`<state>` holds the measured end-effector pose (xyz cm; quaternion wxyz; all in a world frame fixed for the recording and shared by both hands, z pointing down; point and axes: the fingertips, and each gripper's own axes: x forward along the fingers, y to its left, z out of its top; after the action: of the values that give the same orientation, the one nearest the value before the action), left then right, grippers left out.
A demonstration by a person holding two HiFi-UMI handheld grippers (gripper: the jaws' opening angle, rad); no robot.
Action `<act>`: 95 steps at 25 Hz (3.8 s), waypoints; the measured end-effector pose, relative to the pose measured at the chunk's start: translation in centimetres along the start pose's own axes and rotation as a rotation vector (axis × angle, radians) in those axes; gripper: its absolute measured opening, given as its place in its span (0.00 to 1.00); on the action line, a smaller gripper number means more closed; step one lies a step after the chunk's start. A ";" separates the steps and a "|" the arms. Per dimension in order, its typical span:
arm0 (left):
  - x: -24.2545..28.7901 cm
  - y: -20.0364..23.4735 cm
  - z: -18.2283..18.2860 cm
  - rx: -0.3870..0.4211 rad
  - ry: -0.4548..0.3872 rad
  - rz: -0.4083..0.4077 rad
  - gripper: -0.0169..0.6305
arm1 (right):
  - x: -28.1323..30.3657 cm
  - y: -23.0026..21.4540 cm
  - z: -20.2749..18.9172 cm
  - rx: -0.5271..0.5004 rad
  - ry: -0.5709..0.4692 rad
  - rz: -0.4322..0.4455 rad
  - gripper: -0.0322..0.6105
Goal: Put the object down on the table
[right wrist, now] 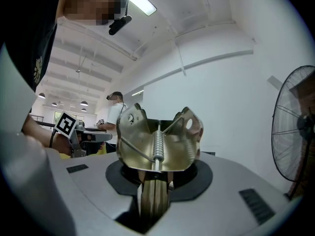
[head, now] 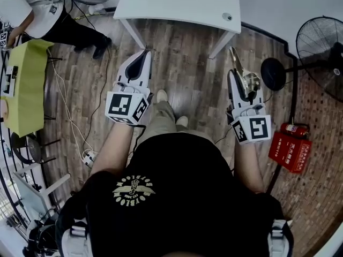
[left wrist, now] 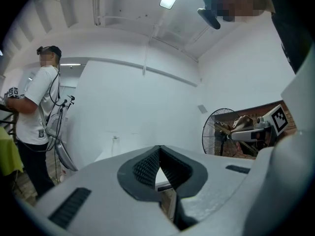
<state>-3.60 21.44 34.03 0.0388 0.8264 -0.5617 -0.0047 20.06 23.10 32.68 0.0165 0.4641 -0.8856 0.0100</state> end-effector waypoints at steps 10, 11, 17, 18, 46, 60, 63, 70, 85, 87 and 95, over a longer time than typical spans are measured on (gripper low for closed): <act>1.3 1.3 -1.1 0.010 0.036 -0.014 0.04 | 2.1 -0.4 -1.5 0.034 0.035 0.006 0.18; 1.5 1.5 -1.2 0.011 0.041 -0.014 0.04 | 2.4 -0.4 -1.6 0.035 0.039 0.007 0.18; 2.5 3.2 -1.3 0.019 0.056 -0.011 0.04 | 4.6 -0.8 -1.4 0.030 0.042 0.002 0.18; 2.8 3.7 -1.3 0.019 0.057 -0.011 0.04 | 5.2 -0.8 -1.3 0.029 0.041 0.001 0.18; 13.2 16.8 1.2 -0.004 0.017 -0.113 0.04 | 20.8 0.2 1.9 -0.017 0.042 -0.076 0.18; 14.0 19.4 2.2 -0.009 -0.007 -0.176 0.04 | 21.2 1.9 4.3 -0.035 0.010 -0.146 0.18; 14.0 20.0 2.6 -0.016 -0.015 -0.166 0.04 | 21.4 2.1 5.1 -0.046 -0.001 -0.139 0.18; 15.8 20.5 1.9 -0.008 0.002 -0.160 0.04 | 23.2 -0.1 4.0 -0.035 0.011 -0.151 0.18; 21.7 21.4 0.8 0.012 0.049 -0.132 0.04 | 28.2 -5.3 2.9 -0.018 0.024 -0.119 0.18; 22.7 21.3 0.6 0.004 0.052 -0.129 0.04 | 28.6 -6.1 2.8 -0.021 0.031 -0.115 0.18; 26.4 21.5 0.8 0.001 0.050 -0.113 0.04 | 31.0 -9.3 2.8 -0.021 0.035 -0.099 0.18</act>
<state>-13.90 -11.01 35.69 0.0519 0.8568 -0.5129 0.0139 10.00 -7.74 31.12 0.0374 0.5069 -0.8611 0.0078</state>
